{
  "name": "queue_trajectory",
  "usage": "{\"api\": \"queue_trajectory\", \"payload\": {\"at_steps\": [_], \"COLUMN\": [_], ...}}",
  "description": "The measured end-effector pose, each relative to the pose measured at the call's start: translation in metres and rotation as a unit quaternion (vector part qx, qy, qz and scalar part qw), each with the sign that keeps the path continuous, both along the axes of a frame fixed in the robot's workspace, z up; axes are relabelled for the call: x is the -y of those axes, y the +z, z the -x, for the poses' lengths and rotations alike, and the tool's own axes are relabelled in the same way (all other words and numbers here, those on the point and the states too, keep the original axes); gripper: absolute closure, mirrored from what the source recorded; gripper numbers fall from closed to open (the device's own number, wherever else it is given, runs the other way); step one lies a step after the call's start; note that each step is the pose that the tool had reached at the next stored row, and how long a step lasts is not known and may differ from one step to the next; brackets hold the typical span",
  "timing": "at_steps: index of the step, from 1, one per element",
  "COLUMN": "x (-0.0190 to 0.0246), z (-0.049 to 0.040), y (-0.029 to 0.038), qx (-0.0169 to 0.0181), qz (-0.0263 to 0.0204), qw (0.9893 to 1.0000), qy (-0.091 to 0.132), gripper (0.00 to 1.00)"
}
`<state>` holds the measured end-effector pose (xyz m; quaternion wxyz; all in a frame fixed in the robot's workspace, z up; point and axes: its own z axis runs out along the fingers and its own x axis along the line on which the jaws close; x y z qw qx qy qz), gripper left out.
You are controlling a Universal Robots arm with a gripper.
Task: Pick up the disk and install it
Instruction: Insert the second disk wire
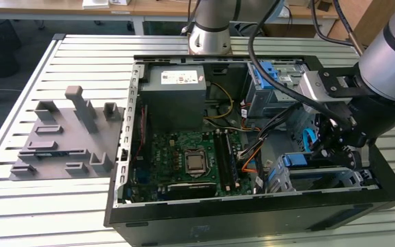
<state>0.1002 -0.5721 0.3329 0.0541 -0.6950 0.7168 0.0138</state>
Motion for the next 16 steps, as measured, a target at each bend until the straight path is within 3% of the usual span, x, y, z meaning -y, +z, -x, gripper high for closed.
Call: {"api": "queue_trajectory", "payload": {"at_steps": [16], "x": [0.0003], "z": [-0.0003], "y": [-0.0052], "qx": [-0.0001], "qz": [0.0002], "qw": [1.0000], "qy": [0.000], "gripper": [0.84]}}
